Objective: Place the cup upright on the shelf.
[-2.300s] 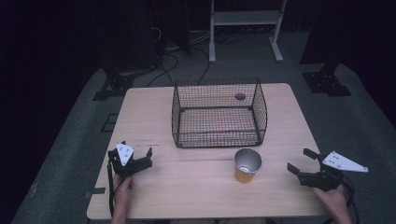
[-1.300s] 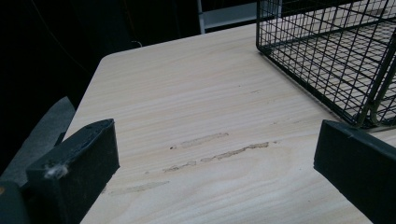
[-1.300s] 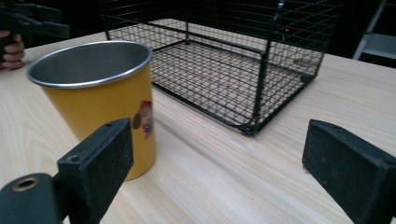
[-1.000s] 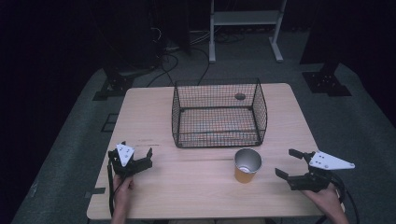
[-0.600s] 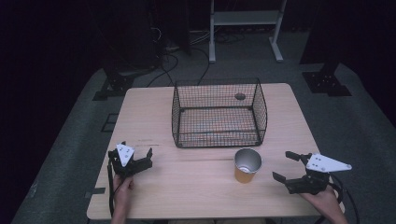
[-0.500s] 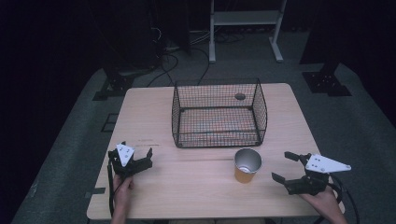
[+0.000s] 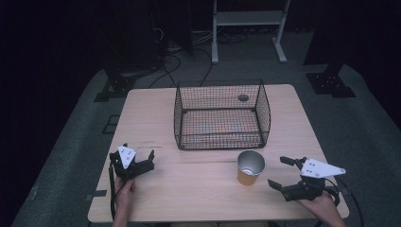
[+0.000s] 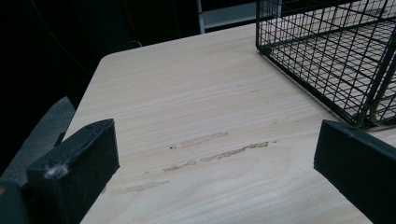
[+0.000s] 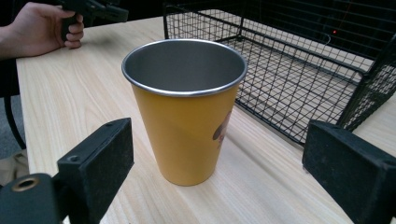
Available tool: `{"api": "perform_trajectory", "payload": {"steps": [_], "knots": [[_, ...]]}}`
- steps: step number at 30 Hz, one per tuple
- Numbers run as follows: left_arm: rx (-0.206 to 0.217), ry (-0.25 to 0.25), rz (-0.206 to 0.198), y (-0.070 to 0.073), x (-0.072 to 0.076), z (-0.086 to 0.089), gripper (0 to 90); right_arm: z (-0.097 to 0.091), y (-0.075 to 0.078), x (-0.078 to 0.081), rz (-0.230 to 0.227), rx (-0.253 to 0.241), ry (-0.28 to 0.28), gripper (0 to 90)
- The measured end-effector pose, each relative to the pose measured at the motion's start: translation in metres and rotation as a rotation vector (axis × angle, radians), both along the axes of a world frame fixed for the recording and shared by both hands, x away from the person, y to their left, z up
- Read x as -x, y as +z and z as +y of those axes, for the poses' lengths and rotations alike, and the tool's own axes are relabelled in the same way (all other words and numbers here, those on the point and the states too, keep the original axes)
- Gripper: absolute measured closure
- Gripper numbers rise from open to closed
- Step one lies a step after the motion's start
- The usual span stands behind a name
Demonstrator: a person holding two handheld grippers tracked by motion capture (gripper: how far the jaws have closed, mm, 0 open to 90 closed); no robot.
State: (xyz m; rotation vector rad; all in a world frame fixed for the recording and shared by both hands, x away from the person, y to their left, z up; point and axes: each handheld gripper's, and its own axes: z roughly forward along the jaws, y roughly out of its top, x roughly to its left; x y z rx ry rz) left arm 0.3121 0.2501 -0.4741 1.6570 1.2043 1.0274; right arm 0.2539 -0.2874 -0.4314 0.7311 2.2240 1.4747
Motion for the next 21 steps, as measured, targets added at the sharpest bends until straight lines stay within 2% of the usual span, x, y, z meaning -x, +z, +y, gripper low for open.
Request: {"api": "perform_trajectory", "payload": {"steps": [8,12,21], "knots": [[-0.001,0.000,0.000,0.000,0.000,0.000,0.0,0.005,-0.001,0.000,0.004,-0.009,0.012,8.3],[-0.001,0.000,0.000,0.000,0.000,0.000,0.0,0.008,-0.001,-0.001,0.007,-0.008,0.013,5.3],[-0.001,0.000,0.000,0.000,0.000,0.000,0.0,0.019,-0.005,-0.005,0.037,-0.002,0.027,2.9]]}}
